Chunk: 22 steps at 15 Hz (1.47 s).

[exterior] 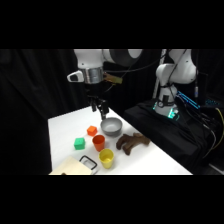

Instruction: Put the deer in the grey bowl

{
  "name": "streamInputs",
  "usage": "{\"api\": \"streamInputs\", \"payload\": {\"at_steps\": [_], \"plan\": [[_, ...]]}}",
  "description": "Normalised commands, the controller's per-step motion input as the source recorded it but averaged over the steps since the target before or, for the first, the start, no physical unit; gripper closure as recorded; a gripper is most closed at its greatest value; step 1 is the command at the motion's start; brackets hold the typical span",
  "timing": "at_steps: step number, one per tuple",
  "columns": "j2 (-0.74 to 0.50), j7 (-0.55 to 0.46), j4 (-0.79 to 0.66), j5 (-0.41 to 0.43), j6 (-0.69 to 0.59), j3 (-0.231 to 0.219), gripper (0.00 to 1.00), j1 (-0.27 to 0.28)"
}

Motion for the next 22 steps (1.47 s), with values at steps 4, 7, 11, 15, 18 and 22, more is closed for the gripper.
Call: {"api": "streamInputs", "payload": {"at_steps": [4, 7, 11, 15, 18, 22], "plan": [[-0.05, 0.0, -0.06, 0.016, 0.03, 0.017, 0.0, -0.036], [-0.2, -0.02, -0.25, 0.041, 0.12, -0.001, 0.0, -0.057], [-0.34, -0.05, -0.46, 0.074, 0.23, -0.015, 0.0, -0.071], [-0.38, -0.04, -0.56, 0.109, 0.34, -0.019, 0.0, -0.051], [-0.33, 0.02, -0.52, 0.132, 0.36, -0.008, 0.0, -0.019], [-0.29, 0.1, -0.48, 0.07, 0.37, 0.009, 0.0, 0.011]]}}
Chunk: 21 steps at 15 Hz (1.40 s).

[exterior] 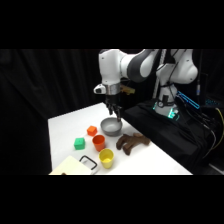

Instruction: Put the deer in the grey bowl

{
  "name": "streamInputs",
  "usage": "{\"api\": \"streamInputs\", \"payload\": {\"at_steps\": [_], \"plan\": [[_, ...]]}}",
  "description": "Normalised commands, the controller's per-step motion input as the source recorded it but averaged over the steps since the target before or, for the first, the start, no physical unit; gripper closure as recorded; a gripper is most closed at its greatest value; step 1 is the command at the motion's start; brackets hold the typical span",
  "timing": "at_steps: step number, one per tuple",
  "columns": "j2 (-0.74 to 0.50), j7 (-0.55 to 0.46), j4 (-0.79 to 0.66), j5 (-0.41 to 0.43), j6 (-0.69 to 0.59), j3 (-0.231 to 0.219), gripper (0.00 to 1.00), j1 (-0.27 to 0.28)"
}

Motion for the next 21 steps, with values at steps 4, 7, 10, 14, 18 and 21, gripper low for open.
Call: {"api": "streamInputs", "payload": {"at_steps": [4, 7, 10, 14, 18, 21], "plan": [[-0.23, 0.17, -0.42, 0.041, 0.34, 0.032, 0.0, 0.037], [-0.17, 0.26, -0.32, 0.041, 0.31, 0.057, 0.0, 0.064], [-0.14, 0.29, -0.24, 0.049, 0.26, 0.09, 0.0, 0.103], [-0.09, 0.28, -0.19, 0.021, 0.24, 0.091, 0.0, 0.108], [0.02, 0.21, -0.14, 0.01, 0.29, 0.06, 0.0, 0.077], [0.22, 0.1, -0.04, 0.0, 0.42, 0.029, 0.0, 0.054]]}}
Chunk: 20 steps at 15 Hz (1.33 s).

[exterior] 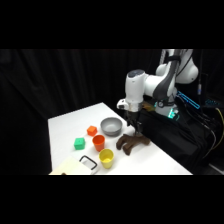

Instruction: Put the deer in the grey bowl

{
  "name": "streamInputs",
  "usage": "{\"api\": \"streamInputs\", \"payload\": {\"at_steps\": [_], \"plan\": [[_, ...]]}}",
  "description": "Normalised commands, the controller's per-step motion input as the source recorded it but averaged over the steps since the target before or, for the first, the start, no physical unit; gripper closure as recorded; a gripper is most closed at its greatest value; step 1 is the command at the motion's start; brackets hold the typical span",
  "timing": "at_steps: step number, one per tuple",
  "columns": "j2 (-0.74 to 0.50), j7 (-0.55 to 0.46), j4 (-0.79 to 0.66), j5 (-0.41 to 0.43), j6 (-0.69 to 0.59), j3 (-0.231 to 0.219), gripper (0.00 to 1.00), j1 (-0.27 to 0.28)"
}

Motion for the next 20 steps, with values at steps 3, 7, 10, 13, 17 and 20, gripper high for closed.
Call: {"api": "streamInputs", "payload": {"at_steps": [3, 7, 10, 13, 17, 20], "plan": [[0.29, 0.1, 0.01, -0.025, 0.4, 0.004, 0.0, 0.073], [0.27, 0.14, 0.04, -0.081, 0.31, -0.062, 0.0, 0.134], [0.25, 0.18, 0.05, -0.121, 0.24, -0.132, 0.0, 0.215], [0.24, 0.16, 0.08, -0.1, 0.21, -0.158, 0.0, 0.239], [0.1, 0.11, 0.06, -0.068, 0.16, -0.158, 0.43, 0.202], [-0.02, 0.12, 0.02, -0.092, 0.11, -0.16, 0.67, 0.184]]}}
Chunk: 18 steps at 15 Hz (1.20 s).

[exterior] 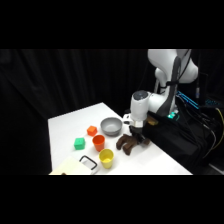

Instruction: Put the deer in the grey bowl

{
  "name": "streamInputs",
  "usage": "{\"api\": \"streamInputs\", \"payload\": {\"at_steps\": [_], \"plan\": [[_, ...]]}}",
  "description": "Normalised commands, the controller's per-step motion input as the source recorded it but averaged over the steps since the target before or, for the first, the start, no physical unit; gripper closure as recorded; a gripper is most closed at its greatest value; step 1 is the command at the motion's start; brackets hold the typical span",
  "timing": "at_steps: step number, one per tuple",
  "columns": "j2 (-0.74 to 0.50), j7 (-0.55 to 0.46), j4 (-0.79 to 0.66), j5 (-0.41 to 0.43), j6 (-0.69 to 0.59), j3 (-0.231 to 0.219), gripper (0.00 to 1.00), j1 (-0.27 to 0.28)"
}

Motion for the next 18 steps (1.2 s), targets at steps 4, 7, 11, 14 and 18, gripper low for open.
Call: {"api": "streamInputs", "payload": {"at_steps": [4, 7, 11, 14, 18], "plan": [[-0.07, 0.14, 0.0, -0.125, 0.08, -0.151, 0.98, 0.159], [-0.15, 0.14, -0.02, -0.141, -0.03, -0.138, 0.96, 0.123], [-0.44, 0.18, -0.09, -0.232, -0.28, -0.167, 0.96, 0.147], [-0.67, 0.22, -0.08, -0.334, -0.52, -0.073, 0.96, 0.022], [-0.6, 0.1, 0.02, -0.225, -0.5, 0.158, 0.96, -0.258]]}}
